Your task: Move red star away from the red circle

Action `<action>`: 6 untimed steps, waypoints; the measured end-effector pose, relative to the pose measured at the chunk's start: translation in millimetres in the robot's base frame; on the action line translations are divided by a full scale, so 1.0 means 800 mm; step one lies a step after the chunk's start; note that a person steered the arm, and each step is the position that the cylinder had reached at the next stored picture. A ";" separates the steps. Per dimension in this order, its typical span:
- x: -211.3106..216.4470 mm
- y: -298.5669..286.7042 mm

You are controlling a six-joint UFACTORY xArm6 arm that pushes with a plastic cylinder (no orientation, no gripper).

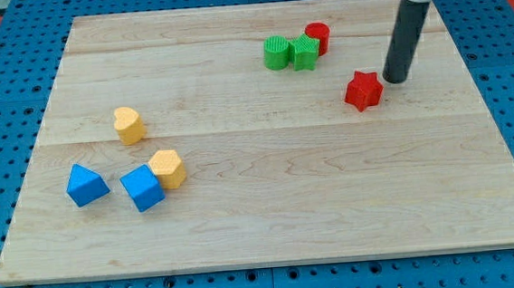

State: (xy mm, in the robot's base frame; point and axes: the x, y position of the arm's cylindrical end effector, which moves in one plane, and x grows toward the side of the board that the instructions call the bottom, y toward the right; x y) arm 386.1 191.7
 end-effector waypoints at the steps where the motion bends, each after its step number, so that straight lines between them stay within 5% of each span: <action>1: 0.031 -0.049; 2: 0.025 -0.152; 4: -0.021 -0.113; 6: -0.020 -0.254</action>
